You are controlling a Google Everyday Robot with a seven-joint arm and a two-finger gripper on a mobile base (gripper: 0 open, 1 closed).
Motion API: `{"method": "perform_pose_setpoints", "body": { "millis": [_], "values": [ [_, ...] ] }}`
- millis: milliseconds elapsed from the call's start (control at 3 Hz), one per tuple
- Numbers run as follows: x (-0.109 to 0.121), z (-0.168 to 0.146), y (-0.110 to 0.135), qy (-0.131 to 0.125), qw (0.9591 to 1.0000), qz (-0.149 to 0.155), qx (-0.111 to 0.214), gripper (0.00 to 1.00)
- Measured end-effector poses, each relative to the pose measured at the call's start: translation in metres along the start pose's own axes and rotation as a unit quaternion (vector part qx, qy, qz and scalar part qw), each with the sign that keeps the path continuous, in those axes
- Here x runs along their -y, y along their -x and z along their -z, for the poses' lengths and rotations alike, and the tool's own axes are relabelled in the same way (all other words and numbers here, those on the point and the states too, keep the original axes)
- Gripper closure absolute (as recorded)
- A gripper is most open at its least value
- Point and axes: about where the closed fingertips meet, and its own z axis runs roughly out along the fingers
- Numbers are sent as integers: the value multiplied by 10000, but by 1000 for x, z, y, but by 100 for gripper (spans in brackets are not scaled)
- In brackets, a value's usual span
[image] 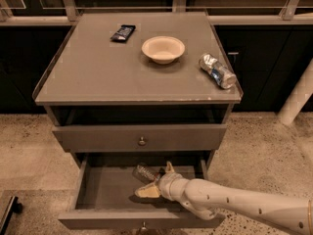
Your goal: Pick water bottle from middle drawer and place on counter
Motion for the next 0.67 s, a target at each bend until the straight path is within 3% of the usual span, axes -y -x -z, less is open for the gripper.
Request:
{"method": "perform_pose_setpoints", "body": {
  "millis": [667],
  "values": [
    [12, -13, -24, -197, 9989, 236, -362, 0]
  ]
}}
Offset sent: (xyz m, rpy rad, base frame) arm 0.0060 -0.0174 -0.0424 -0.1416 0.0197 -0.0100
